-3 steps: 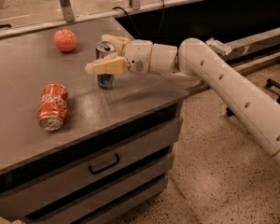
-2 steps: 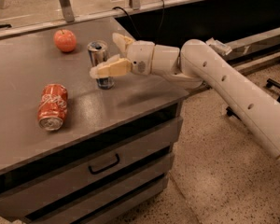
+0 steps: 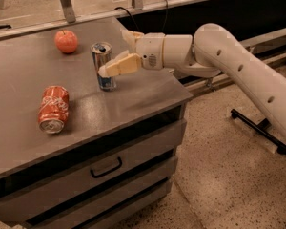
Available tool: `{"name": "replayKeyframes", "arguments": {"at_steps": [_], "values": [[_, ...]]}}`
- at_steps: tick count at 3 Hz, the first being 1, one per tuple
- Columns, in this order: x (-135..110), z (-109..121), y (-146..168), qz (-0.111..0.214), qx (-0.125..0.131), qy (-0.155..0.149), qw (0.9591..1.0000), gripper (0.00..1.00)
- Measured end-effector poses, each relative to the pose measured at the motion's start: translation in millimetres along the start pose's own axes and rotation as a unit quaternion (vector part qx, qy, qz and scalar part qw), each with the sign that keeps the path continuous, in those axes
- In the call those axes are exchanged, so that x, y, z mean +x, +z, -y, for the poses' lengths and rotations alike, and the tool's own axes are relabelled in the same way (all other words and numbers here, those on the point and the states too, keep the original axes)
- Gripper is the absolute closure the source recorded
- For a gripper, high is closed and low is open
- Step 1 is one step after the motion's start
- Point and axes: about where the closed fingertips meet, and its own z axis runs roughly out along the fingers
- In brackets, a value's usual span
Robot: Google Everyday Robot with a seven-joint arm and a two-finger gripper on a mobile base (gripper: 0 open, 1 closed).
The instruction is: Place redbull can upright
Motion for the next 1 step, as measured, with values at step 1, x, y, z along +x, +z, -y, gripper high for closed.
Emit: {"name": "replayKeyframes", "arguments": {"at_steps": [1], "values": [[1.2, 1.7, -3.7, -0.009, 0.003, 0.001, 1.0000, 0.00]]}}
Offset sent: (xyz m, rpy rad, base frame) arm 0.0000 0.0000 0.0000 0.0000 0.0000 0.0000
